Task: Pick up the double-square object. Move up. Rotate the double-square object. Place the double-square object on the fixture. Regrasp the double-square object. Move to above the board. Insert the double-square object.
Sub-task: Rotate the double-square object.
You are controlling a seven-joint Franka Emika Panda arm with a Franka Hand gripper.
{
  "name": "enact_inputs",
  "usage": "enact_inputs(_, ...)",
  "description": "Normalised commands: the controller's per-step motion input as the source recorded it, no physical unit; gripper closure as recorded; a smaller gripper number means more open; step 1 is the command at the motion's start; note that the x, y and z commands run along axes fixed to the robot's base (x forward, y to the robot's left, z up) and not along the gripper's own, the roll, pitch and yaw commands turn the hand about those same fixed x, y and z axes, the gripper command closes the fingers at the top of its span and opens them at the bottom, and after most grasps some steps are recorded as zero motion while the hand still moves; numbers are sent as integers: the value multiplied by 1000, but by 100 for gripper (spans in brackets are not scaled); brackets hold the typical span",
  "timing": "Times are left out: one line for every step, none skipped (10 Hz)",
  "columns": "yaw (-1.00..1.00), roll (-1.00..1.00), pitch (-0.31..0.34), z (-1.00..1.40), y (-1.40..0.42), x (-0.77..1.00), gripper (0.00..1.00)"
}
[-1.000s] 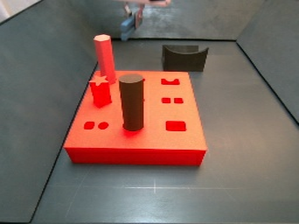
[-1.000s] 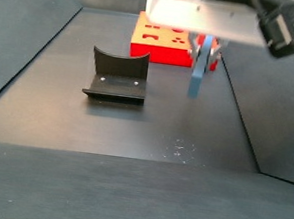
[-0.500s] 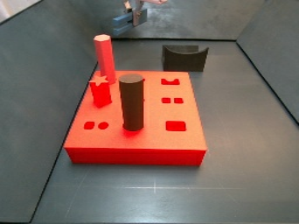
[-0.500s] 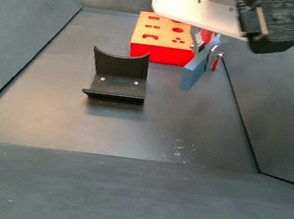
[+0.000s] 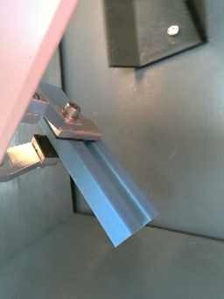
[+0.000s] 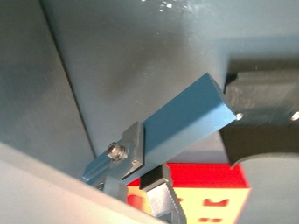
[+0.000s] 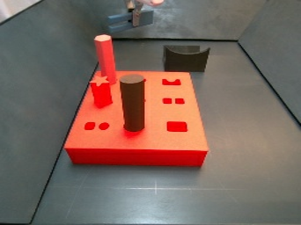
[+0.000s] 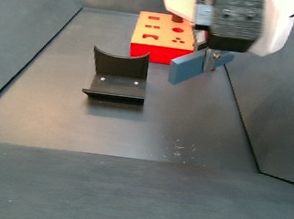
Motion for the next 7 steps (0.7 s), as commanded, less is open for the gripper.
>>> enact_inputs(-1000, -3, -2, -20, 16, 20, 100)
enact_inputs(-1000, -3, -2, -20, 16, 20, 100)
enact_inputs(-1000, -4, -2, -20, 16, 19, 100)
enact_inputs(-1000, -4, -2, -20, 16, 19, 100)
enact_inputs(-1000, -4, -2, -20, 16, 19, 100)
enact_inputs(-1000, -4, -2, -20, 16, 19, 100)
enact_inputs(-1000, -4, -2, -20, 16, 19, 100)
